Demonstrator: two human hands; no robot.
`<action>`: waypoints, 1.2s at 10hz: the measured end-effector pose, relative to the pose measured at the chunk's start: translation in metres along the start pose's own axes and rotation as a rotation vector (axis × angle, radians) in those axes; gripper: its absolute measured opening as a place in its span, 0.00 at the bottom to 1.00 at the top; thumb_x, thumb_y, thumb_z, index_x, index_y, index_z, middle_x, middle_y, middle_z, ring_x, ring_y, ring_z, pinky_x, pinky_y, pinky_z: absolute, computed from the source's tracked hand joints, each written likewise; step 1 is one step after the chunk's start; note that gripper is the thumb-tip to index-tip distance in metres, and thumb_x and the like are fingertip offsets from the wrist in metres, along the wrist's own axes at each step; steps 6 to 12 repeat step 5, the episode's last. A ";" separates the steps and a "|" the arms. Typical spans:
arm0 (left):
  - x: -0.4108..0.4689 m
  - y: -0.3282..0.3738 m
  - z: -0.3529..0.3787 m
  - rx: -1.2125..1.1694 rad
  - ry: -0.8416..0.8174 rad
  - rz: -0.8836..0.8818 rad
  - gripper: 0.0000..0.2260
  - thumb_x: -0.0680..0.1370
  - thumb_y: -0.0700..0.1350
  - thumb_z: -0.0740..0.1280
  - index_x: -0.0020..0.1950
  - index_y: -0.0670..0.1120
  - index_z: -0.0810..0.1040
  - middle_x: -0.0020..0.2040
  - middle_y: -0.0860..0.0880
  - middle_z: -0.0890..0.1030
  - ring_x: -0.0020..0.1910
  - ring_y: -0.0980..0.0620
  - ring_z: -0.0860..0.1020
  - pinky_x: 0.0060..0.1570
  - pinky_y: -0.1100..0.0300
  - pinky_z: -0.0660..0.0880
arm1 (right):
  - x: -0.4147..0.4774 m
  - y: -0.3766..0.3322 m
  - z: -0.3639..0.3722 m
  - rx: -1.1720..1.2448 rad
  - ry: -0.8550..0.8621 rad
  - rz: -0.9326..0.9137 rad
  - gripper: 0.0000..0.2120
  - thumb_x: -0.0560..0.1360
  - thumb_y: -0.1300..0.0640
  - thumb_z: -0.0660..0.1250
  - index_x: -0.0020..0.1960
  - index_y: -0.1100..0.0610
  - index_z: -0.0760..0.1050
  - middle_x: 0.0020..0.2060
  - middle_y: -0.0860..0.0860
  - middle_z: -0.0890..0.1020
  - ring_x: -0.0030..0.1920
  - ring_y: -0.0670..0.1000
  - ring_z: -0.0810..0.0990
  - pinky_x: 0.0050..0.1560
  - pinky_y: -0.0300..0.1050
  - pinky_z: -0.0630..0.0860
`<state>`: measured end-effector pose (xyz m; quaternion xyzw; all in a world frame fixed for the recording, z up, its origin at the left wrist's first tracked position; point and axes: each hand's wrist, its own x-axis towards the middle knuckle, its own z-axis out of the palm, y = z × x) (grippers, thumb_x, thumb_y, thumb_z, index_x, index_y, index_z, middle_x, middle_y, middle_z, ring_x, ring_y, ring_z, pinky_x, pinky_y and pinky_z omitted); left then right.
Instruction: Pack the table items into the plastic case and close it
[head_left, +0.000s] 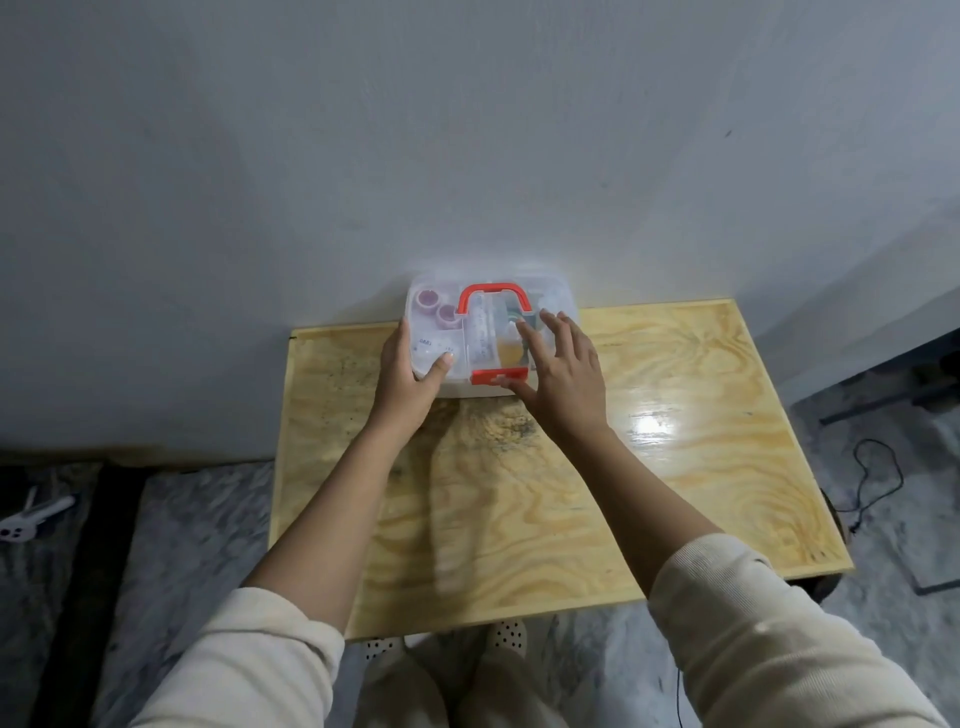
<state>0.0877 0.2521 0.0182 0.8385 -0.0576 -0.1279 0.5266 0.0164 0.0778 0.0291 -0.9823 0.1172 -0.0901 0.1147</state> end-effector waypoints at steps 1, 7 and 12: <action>-0.002 0.005 0.001 0.123 0.026 0.037 0.30 0.80 0.49 0.64 0.78 0.48 0.55 0.76 0.46 0.61 0.73 0.48 0.63 0.64 0.59 0.66 | -0.001 0.001 0.000 -0.021 -0.032 -0.010 0.33 0.73 0.37 0.61 0.72 0.50 0.58 0.73 0.56 0.62 0.75 0.58 0.55 0.73 0.54 0.54; -0.042 0.010 -0.012 0.494 -0.071 -0.024 0.34 0.81 0.58 0.55 0.80 0.45 0.43 0.80 0.49 0.42 0.79 0.51 0.42 0.76 0.54 0.45 | -0.045 -0.007 -0.022 -0.037 -0.179 -0.103 0.32 0.79 0.47 0.53 0.75 0.53 0.38 0.75 0.53 0.40 0.75 0.54 0.37 0.74 0.51 0.39; -0.042 0.010 -0.012 0.494 -0.071 -0.024 0.34 0.81 0.58 0.55 0.80 0.45 0.43 0.80 0.49 0.42 0.79 0.51 0.42 0.76 0.54 0.45 | -0.045 -0.007 -0.022 -0.037 -0.179 -0.103 0.32 0.79 0.47 0.53 0.75 0.53 0.38 0.75 0.53 0.40 0.75 0.54 0.37 0.74 0.51 0.39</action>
